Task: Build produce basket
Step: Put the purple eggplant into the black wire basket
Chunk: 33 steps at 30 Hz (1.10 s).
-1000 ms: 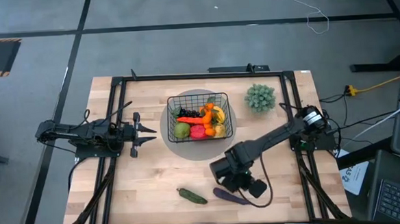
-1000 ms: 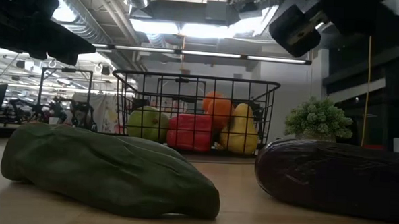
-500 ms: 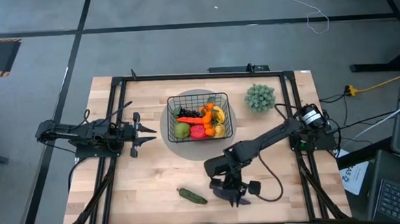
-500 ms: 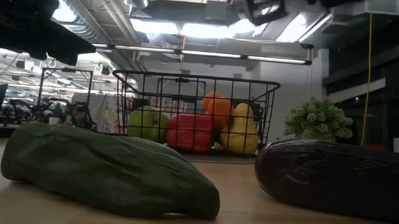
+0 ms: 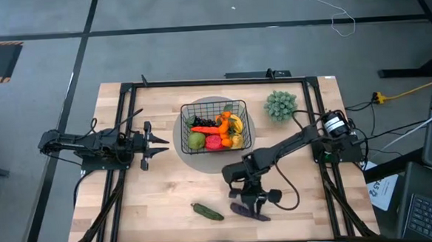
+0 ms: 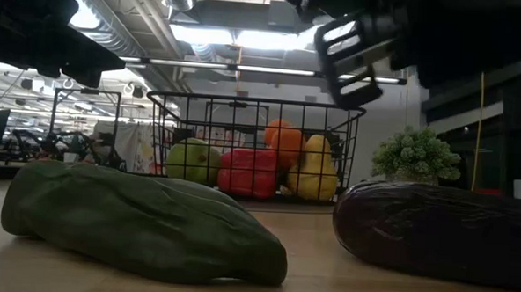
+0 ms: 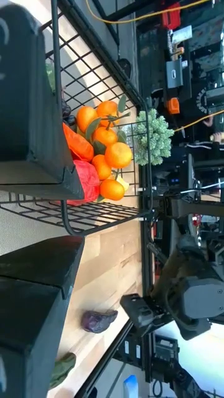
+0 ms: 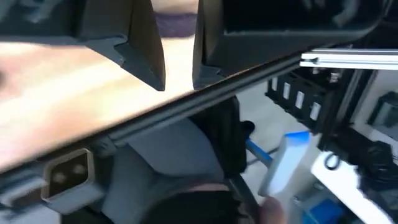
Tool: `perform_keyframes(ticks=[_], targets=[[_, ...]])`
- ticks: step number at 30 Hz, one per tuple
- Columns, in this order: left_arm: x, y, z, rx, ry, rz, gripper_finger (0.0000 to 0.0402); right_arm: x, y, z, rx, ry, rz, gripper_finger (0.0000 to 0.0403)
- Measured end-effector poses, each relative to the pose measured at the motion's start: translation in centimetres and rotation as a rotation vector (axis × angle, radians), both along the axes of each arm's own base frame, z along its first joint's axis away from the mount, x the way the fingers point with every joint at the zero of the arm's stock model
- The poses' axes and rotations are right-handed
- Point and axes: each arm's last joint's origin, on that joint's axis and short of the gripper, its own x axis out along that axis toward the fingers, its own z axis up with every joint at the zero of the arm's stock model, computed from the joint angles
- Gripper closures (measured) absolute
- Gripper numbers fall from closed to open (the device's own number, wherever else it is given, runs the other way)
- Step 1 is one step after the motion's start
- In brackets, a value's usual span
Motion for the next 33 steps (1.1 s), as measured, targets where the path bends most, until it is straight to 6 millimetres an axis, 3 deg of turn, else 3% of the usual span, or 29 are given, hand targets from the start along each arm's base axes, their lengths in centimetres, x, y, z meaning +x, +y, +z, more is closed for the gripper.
perform_keyframes(ticks=[4,8,14,17,23,28,33], targets=[[0.0,0.0,0.0,-0.001,0.0,0.0,0.0308,-0.5,0.5,-1.1,0.02,-0.056,0.017,0.0331],[0.0,0.0,0.0,-0.002,0.0,0.0,0.0308,0.3,0.8,-0.8,0.042,-0.147,-0.015,0.0331],[0.0,0.0,0.0,-0.002,0.0,0.0,0.0308,2.4,-0.3,0.1,-0.169,-0.259,-0.27,0.0331],[0.0,0.0,0.0,-0.002,0.0,0.0,0.0308,3.0,-1.0,0.5,-0.237,-0.229,-0.373,0.0332],[0.0,0.0,0.0,-0.002,0.0,0.0,0.0308,2.2,0.5,0.7,-0.258,-0.171,-0.299,0.035],[0.0,0.0,0.0,-0.002,0.0,0.0,0.0308,1.9,1.4,0.6,-0.346,-0.297,-0.244,0.0361],[0.0,0.0,0.0,-0.002,0.0,0.0,0.0308,1.8,1.0,0.4,-0.406,-0.357,-0.201,0.0362]])
